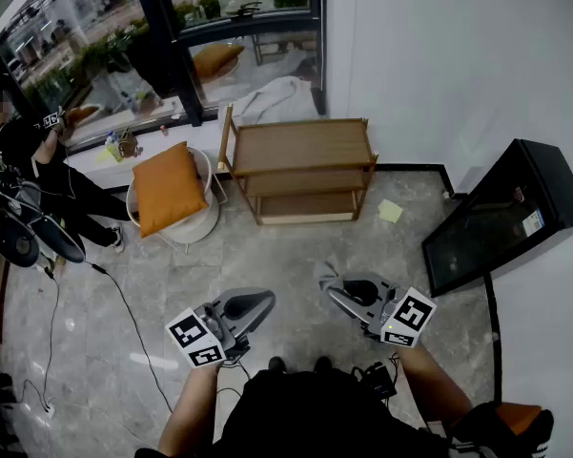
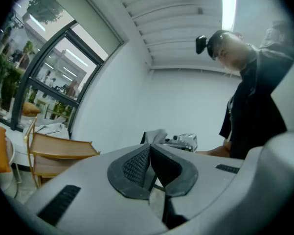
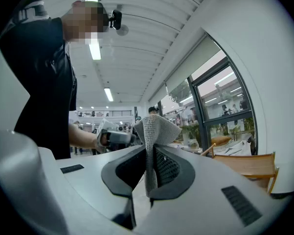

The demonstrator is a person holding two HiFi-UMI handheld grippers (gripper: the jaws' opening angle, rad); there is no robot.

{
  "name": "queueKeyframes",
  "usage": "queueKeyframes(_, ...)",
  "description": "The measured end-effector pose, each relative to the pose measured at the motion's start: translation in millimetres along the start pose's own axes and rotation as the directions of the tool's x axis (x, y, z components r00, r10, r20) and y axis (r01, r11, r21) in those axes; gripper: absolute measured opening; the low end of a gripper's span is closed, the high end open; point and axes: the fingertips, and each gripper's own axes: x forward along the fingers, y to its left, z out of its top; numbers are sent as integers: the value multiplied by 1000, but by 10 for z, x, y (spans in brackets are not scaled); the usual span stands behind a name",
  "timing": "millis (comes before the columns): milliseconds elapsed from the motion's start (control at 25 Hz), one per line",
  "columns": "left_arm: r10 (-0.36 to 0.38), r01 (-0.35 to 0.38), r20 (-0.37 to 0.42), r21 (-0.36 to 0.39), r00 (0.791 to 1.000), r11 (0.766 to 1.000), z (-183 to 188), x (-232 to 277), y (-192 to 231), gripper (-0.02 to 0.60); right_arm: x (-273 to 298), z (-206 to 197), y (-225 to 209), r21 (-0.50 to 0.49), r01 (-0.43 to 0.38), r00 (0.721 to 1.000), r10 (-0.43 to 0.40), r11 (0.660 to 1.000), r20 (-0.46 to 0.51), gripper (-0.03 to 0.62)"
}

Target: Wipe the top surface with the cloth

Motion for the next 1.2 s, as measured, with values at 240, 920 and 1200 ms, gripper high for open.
queueKeyframes(240, 17, -14, 111, -24, 994, 1000, 200, -233, 81, 12, 115, -22, 103, 74, 38, 999, -37, 997, -13, 38)
queueKeyframes(920, 8, 3, 106, -104, 994, 995, -153, -974, 431, 12, 739, -173, 281, 108, 151, 988, -148, 983, -37, 38)
queueKeyframes(1200, 26, -11, 76, -190, 997, 982, -516, -1415, 729, 12, 1169, -403, 373, 110, 177, 981, -167, 978, -97, 38)
